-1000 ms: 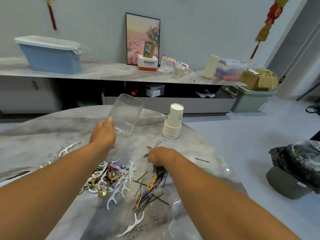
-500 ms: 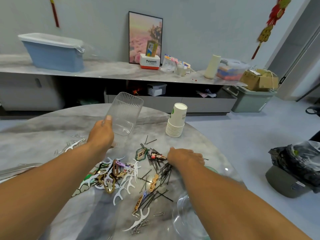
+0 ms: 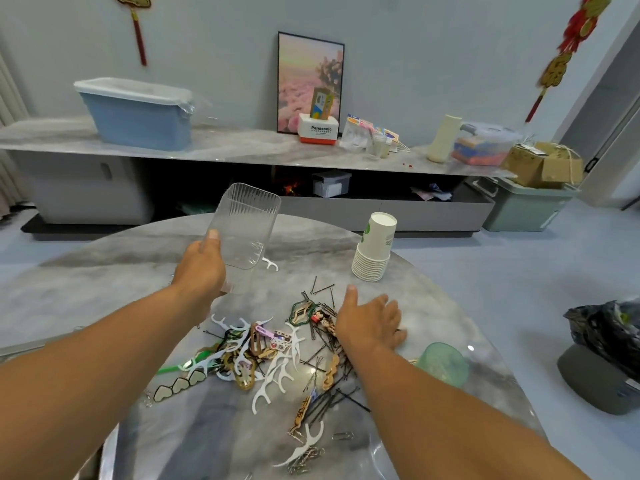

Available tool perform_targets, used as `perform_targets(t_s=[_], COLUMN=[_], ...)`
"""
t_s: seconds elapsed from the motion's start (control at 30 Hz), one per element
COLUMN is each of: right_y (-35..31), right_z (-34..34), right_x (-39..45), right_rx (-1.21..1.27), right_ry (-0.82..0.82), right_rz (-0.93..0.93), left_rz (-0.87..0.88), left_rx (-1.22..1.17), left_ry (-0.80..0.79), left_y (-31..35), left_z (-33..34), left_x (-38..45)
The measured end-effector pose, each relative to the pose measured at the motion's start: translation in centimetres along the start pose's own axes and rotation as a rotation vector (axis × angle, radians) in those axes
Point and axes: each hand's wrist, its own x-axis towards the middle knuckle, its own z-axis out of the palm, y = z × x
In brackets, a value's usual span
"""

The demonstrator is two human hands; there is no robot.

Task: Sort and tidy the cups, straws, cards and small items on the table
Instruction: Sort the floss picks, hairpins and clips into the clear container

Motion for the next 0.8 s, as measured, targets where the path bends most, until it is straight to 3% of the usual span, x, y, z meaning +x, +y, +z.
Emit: perform_targets(t_s=[0.1, 0.2, 0.33, 0.43, 0.5, 0.6, 0.8], right_y=[0.1, -1.3, -3.3, -4.3, -4.8, -5.3, -9.3], right_z=[1.9, 3.8, 5.0, 4.7, 3.9, 3.6, 6.8], right_x=[-0.9, -2.4, -4.5, -2.9, -0.4, 2.6, 5.1], right_rx=[-0.039, -0.064, 0.100, 0.264, 0.208, 0.118, -0.061], right_ry=[-0.039, -0.091, -0.272, -0.234, -0.144, -0.218, -0.320], right_rz=[-0.080, -0.321, -0.652, -0.640, -0.585, -0.560, -0.786], left_rz=[0.010, 0.002, -0.002, -0.013, -0.026, -0.039, -0.052], left_rx=[-0.012, -0.009, -0.032, -0.046, -0.071, -0.088, -0.027], left_ry=[0.000, 0.002, -0.006, -0.011, -0.022, -0.037, 0.078], left_y=[0.2, 0.2, 0.2, 0.3, 0.3, 0.3, 1.4], left_z=[-0.5, -1.1, -1.9, -2.5, -2.7, -3.0, -5.3], left_x=[0.0, 0.0, -0.2, 0.2, 0.6, 1.2, 5.3])
